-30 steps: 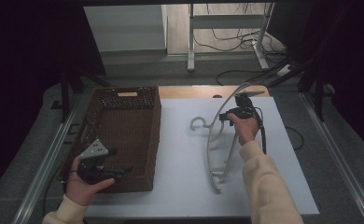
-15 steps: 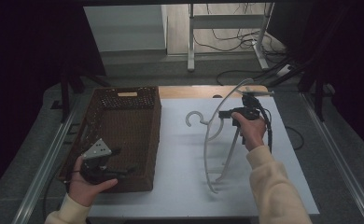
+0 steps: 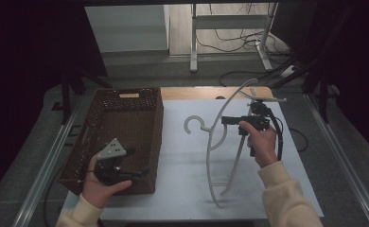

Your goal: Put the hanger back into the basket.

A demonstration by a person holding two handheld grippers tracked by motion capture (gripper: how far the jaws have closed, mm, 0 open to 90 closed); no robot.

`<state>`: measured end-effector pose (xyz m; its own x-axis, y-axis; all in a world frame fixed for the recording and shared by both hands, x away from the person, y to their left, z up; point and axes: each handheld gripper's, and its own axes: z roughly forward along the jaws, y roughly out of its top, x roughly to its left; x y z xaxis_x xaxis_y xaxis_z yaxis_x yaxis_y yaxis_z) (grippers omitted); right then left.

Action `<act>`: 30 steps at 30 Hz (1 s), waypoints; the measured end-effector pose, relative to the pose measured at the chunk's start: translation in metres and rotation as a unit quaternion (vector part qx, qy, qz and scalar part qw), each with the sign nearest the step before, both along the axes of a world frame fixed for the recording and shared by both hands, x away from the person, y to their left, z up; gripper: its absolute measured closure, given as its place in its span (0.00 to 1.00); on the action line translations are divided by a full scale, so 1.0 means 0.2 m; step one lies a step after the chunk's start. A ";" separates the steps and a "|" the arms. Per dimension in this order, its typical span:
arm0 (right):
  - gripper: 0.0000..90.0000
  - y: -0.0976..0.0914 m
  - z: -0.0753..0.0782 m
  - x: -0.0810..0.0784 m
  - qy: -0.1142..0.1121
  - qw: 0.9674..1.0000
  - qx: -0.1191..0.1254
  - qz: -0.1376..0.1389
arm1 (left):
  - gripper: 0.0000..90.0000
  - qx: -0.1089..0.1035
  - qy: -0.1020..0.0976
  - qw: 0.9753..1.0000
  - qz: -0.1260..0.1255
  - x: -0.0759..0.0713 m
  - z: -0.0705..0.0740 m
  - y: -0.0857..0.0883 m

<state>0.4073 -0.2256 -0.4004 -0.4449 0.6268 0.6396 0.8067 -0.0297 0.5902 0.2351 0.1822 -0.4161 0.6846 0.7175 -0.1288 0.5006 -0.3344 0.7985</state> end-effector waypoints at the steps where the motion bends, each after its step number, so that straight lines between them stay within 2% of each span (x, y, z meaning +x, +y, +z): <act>1: 0.95 0.00 0.00 0.00 0.000 1.000 0.000 0.000 | 0.17 0.000 0.000 1.000 0.000 0.00 0.00 0.00; 2: 0.95 -0.01 0.00 -0.02 -0.002 1.000 0.012 0.001 | 0.17 0.000 0.000 1.000 -0.007 0.01 0.01 -0.04; 5: 0.95 -0.02 -0.01 -0.03 -0.003 1.000 0.020 0.001 | 0.17 -0.003 0.003 1.000 -0.013 0.01 0.02 -0.08; 8: 0.95 -0.02 -0.02 -0.05 0.000 0.999 0.039 0.007 | 0.19 -0.016 0.017 0.999 -0.025 0.03 0.02 -0.16; 10: 0.95 -0.02 -0.01 -0.05 -0.004 0.999 0.040 0.009 | 0.20 -0.025 0.031 0.998 -0.039 0.05 0.02 -0.24; 11: 0.95 -0.02 -0.01 -0.05 -0.004 0.999 0.040 0.009 | 0.20 -0.025 0.031 0.998 -0.039 0.05 0.02 -0.24; 18: 0.95 -0.01 -0.01 -0.08 -0.008 0.999 0.050 0.013 | 0.20 -0.030 0.052 0.996 -0.064 0.13 0.01 -0.42; 24: 0.95 0.00 0.01 -0.09 -0.012 0.998 0.057 0.013 | 0.21 -0.047 0.073 0.994 -0.073 0.18 -0.02 -0.52; 30: 0.94 0.01 0.01 -0.10 -0.014 0.998 0.066 0.017 | 0.23 -0.063 0.090 0.991 -0.080 0.22 -0.05 -0.57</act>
